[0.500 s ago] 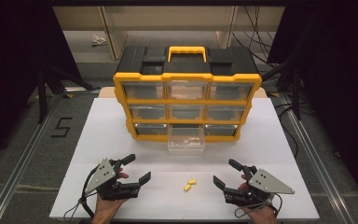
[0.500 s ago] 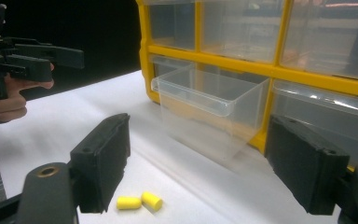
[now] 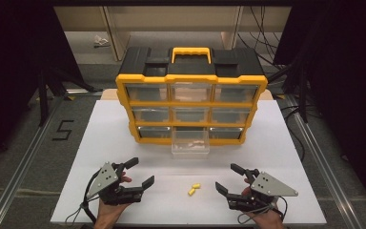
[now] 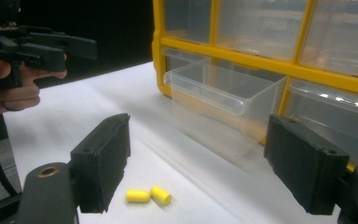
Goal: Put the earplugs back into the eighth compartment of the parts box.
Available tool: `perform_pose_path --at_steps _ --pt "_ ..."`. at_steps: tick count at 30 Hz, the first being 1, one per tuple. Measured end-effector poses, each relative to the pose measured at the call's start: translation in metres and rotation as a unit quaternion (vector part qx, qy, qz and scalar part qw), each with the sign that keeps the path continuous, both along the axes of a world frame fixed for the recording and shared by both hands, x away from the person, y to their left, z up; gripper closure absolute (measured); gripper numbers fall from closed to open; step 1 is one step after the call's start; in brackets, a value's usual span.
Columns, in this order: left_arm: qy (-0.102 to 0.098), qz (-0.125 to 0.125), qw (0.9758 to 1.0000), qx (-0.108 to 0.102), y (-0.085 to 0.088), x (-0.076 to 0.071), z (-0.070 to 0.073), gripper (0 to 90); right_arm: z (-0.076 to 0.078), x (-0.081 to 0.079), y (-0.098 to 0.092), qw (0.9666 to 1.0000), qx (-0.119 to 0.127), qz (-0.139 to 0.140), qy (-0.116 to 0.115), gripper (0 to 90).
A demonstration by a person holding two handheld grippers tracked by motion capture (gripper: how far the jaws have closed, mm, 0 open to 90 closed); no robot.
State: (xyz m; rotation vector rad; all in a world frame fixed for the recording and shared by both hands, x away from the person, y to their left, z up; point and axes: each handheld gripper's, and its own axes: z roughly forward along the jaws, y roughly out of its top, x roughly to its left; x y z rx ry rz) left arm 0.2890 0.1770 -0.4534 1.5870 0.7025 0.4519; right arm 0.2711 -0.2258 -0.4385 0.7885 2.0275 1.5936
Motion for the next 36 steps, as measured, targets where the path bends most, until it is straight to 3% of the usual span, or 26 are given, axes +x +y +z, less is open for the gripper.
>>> perform_pose_path --at_steps 5,6,7,8,9,11,14,15,16,19,20,21,22,23,24,25,26,27,28,29,30,31,32,33,36 --pt "0.000 0.000 1.0000 -0.004 0.000 0.000 0.000 16.3 0.005 0.005 0.002 0.9996 -0.019 0.014 0.018 23.9" --pt "0.000 0.000 1.0000 -0.004 0.000 0.000 0.000 16.3 0.006 0.006 0.004 0.9992 -0.029 0.015 0.022 24.1" --pt "0.000 -0.001 1.0000 -0.004 0.000 0.000 0.000 16.3 0.008 0.008 0.008 0.9981 -0.054 0.020 0.021 24.7" --pt "0.000 -0.001 1.0000 -0.004 0.000 0.000 0.000 16.3 0.008 0.008 0.008 0.9981 -0.054 0.020 0.021 24.7" --pt "0.000 -0.001 1.0000 -0.004 0.000 0.000 0.000 16.3 0.010 0.011 0.012 0.9966 -0.077 0.023 0.017 24.9" --pt "0.000 -0.001 1.0000 -0.004 0.000 0.000 0.000 16.3 0.011 0.012 0.014 0.9960 -0.084 0.024 0.018 25.0" --pt "0.001 0.000 1.0000 -0.006 0.000 0.000 0.000 16.3 0.015 0.021 0.022 0.9920 -0.115 0.042 0.033 25.8" --pt "0.000 0.000 1.0000 -0.005 0.000 0.000 0.000 16.3 0.015 0.026 0.028 0.9880 -0.143 0.045 0.038 26.6" --pt "0.000 0.000 1.0000 -0.005 0.000 0.001 0.000 16.3 0.015 0.026 0.028 0.9880 -0.143 0.045 0.038 26.6" --pt "0.001 -0.001 1.0000 -0.005 0.000 0.001 0.000 16.2 0.014 0.035 0.035 0.9832 -0.167 0.049 0.055 27.9" --pt "0.001 -0.002 1.0000 -0.004 -0.001 0.001 0.000 16.3 0.014 0.037 0.037 0.9812 -0.175 0.055 0.061 28.4" --pt "0.001 -0.002 1.0000 -0.004 -0.001 0.001 0.000 16.3 0.013 0.042 0.042 0.9757 -0.196 0.065 0.073 31.1" --pt "0.001 -0.002 1.0000 -0.004 -0.001 0.000 0.000 16.3 0.013 0.042 0.042 0.9757 -0.196 0.065 0.073 31.1" --pt "0.000 -0.001 1.0000 -0.006 0.000 0.001 0.000 16.3 0.011 0.045 0.047 0.9697 -0.215 0.079 0.085 35.7" --pt "0.000 -0.001 1.0000 -0.006 0.000 0.001 0.000 16.3 0.011 0.045 0.047 0.9697 -0.215 0.079 0.085 35.7" --pt "0.001 -0.001 1.0000 -0.006 0.000 0.001 -0.001 16.3 0.008 0.048 0.051 0.9627 -0.236 0.093 0.094 38.1" --pt "0.001 -0.001 1.0000 -0.006 0.000 0.001 -0.001 16.3 0.008 0.048 0.051 0.9627 -0.236 0.093 0.094 38.1" --pt "0.000 -0.001 1.0000 -0.007 0.000 0.000 -0.001 16.3 0.004 0.050 0.055 0.9555 -0.255 0.101 0.110 39.0" --pt "0.000 -0.001 1.0000 -0.007 0.000 0.000 -0.001 16.2 0.004 0.050 0.055 0.9555 -0.255 0.101 0.110 39.0" --pt "0.000 -0.001 1.0000 -0.008 0.000 0.000 0.000 16.3 0.001 0.053 0.058 0.9502 -0.265 0.108 0.122 41.1" --pt "0.000 -0.001 1.0000 -0.008 0.000 0.000 0.000 16.3 0.001 0.053 0.058 0.9502 -0.265 0.108 0.122 41.1" --pt "0.000 -0.001 1.0000 -0.007 0.000 0.000 -0.001 16.3 -0.001 0.054 0.060 0.9481 -0.269 0.112 0.127 41.3" --pt "0.000 -0.001 1.0000 -0.007 0.000 0.000 -0.001 16.2 -0.005 0.058 0.065 0.9423 -0.282 0.120 0.134 42.0" --pt "0.001 -0.001 1.0000 -0.007 0.000 0.000 -0.001 16.2 -0.005 0.058 0.065 0.9423 -0.282 0.120 0.134 42.0" --pt "0.001 -0.002 1.0000 -0.006 0.000 0.001 -0.001 16.3 -0.009 0.062 0.071 0.9357 -0.297 0.130 0.139 44.6"
